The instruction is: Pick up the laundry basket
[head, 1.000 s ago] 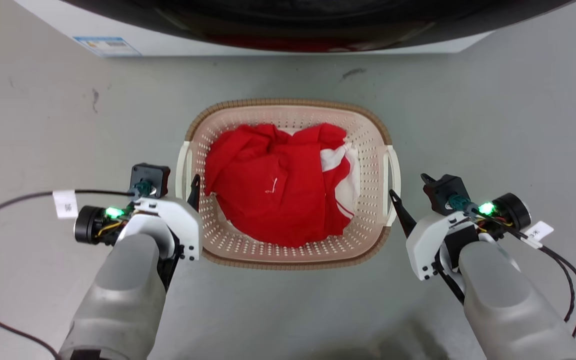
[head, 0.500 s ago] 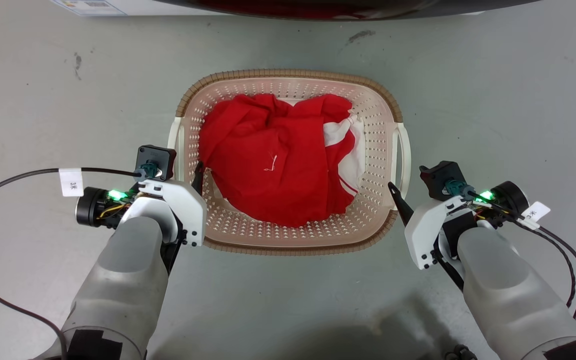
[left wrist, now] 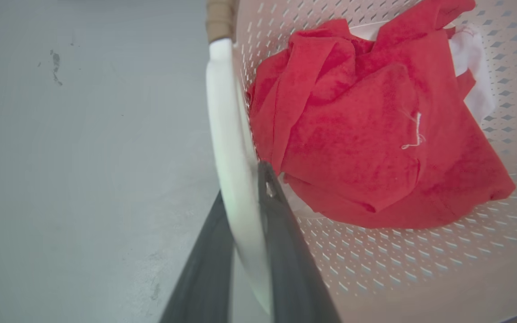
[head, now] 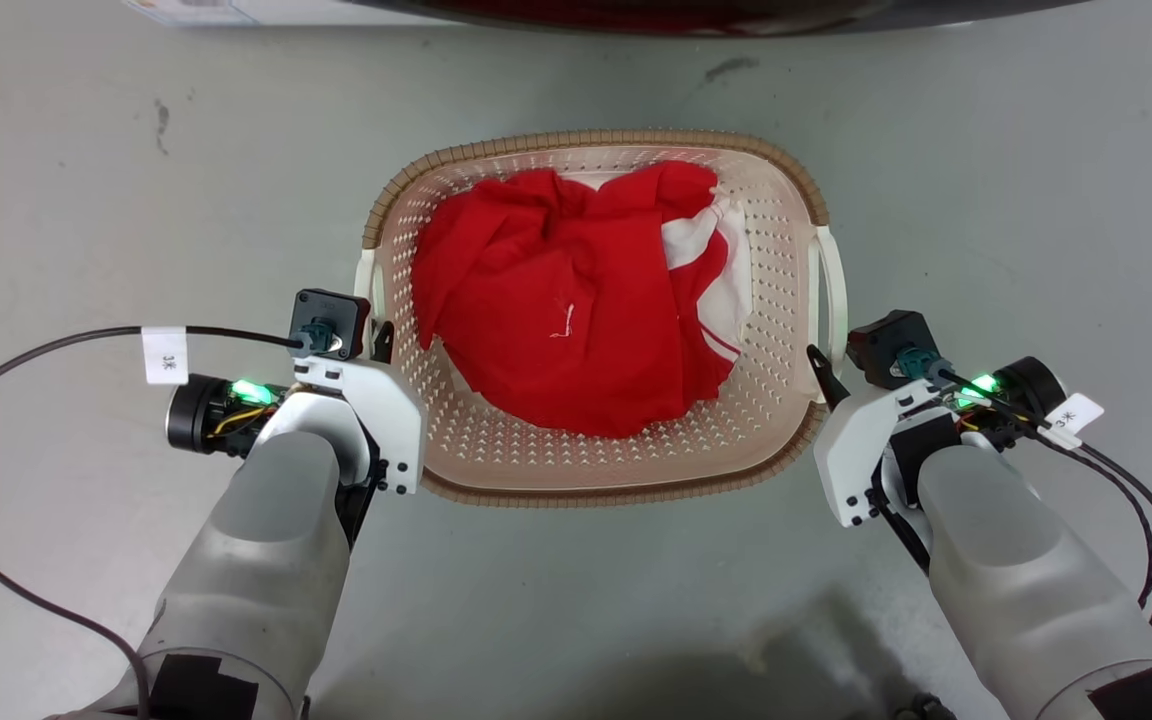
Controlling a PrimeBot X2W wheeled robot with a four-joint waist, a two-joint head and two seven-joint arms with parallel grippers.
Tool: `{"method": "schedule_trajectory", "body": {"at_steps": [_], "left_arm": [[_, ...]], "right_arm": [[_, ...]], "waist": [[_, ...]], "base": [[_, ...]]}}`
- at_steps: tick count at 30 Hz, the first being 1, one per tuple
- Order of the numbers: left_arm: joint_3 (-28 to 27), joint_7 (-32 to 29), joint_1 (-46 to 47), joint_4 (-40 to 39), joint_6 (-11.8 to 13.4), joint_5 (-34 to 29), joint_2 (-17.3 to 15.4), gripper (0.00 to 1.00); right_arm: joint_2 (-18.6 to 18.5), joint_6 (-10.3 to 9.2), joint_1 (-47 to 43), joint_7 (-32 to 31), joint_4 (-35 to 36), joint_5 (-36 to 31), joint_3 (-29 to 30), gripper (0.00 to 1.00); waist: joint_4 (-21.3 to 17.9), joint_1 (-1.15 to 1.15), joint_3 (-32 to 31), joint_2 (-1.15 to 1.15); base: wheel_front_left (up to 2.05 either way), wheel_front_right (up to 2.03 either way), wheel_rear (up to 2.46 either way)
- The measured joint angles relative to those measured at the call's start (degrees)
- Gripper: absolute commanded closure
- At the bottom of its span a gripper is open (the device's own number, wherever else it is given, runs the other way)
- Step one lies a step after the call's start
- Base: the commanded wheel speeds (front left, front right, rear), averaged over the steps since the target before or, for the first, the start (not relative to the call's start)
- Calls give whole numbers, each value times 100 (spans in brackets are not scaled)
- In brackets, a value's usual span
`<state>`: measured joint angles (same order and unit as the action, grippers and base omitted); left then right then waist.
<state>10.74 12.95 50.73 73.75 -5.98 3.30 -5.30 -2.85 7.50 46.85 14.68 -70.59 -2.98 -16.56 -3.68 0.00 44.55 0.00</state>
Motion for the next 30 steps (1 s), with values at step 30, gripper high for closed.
{"method": "schedule_trajectory", "body": {"at_steps": [30], "left_arm": [[951, -1797, -1801, 18, -118, 1025, 202, 100]], "right_arm": [[-21, -1, -1459, -2042, -120, 1815, -1758, 100]], "waist": [[194, -2, -3274, 0]], "base": [[0, 0, 0]]}}
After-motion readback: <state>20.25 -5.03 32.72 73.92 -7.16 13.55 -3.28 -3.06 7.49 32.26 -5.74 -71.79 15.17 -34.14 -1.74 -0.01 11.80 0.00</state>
